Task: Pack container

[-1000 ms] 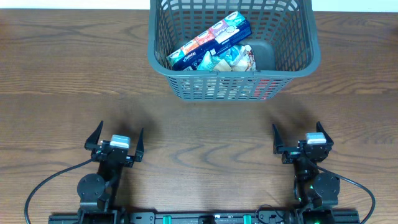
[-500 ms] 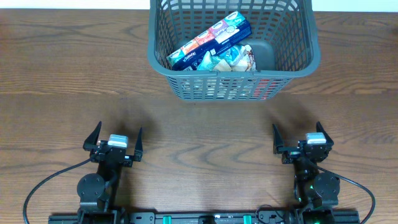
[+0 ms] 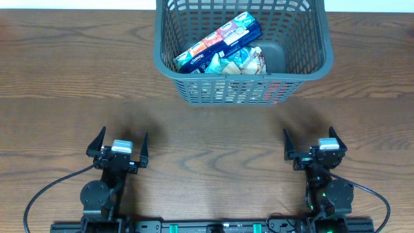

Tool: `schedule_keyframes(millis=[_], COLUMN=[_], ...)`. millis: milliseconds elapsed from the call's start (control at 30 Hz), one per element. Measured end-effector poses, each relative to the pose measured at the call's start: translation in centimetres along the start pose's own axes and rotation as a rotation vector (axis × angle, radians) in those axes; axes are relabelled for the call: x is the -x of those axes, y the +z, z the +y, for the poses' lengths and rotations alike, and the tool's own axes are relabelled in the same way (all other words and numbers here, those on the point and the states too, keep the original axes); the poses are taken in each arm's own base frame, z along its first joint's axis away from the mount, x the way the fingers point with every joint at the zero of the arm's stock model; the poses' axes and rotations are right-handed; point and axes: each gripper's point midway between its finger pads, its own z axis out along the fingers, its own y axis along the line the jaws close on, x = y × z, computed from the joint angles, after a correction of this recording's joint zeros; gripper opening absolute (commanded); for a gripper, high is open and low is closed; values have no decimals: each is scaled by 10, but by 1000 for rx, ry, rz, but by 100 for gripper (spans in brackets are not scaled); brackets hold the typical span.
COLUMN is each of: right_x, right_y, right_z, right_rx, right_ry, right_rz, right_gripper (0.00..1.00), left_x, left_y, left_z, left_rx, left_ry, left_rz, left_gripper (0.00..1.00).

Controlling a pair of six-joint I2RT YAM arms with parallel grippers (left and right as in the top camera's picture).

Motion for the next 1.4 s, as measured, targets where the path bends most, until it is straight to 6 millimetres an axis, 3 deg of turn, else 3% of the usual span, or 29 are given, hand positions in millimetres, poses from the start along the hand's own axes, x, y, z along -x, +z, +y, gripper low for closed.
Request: schedule_keyframes(millis=[1400], right_x=[0], right_y=[0], right_z=[0], right_rx=[0], right_ry=[0], right_rz=[0], right_gripper=[99], left_x=[-2], left_y=[0], left_z=[5], left_rx=[30], left_ry=[-48], left_rz=[8], left_gripper=[99])
